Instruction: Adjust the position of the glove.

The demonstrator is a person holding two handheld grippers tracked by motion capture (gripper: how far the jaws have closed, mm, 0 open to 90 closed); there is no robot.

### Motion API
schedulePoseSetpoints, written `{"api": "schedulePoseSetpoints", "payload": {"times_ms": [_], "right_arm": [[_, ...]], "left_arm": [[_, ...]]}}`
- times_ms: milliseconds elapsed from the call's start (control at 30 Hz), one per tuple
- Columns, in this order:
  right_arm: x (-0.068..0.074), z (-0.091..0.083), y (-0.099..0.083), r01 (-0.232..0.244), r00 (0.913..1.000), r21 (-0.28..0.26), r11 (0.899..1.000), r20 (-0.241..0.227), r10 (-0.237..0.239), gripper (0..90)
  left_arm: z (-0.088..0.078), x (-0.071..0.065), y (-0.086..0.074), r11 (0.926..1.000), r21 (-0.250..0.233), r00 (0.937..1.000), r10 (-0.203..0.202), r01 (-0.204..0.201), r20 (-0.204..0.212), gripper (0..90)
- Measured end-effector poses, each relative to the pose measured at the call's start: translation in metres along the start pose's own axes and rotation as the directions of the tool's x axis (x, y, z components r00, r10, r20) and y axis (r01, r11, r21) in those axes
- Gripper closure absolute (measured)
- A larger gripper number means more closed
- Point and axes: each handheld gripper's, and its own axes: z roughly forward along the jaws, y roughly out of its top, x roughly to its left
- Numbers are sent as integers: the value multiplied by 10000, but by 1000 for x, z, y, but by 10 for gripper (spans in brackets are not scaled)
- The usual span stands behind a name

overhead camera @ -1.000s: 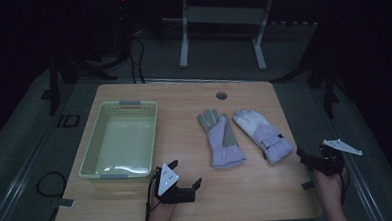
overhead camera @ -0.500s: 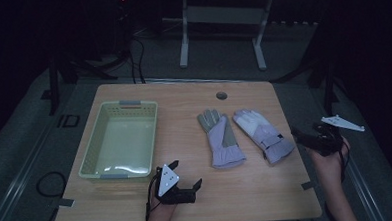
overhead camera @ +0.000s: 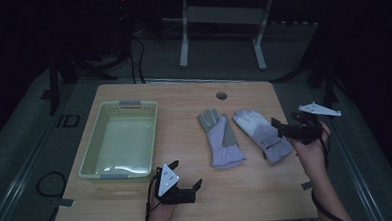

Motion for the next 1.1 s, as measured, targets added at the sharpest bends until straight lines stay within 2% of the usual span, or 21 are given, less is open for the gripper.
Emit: {"api": "schedulePoseSetpoints", "payload": {"times_ms": [133,300,433,567,633,833,900,967,1100], "right_arm": [[11,10,6,22,9995,141,9999,-328,-18,166],[29,26,10,629,9972,394,9972,-440,-612,199],[40,39,10,541,9934,509,9972,-1035,-486,211],[55,53,10,800,9898,678,9945,-1237,-712,223],[61,59,9,1010,9871,802,9916,-1326,-898,273],[74,76,4,1072,9824,1079,9884,-1642,-886,300],[81,87,0,1187,9788,1344,9838,-1824,-932,346],[84,93,-3,1374,9768,1498,9791,-1846,-1089,348],[90,107,-14,1483,9748,1874,9710,-1934,-1116,383]], "left_arm": [[0,0,0,10000,-4,10000,-2,2,3,2],[0,0,0,10000,-13,10000,0,0,9,2],[0,0,0,10000,-15,10000,19,-19,9,2],[0,0,0,10000,-13,10000,26,-26,14,3],[0,0,0,10000,-13,10000,22,-22,20,3],[0,0,0,10000,-9,10000,53,-53,28,2],[0,0,0,10000,-14,10000,49,-49,38,3],[0,0,0,10000,-16,10000,45,-45,47,3],[0,0,0,10000,-10,10000,42,-42,54,3]]}}
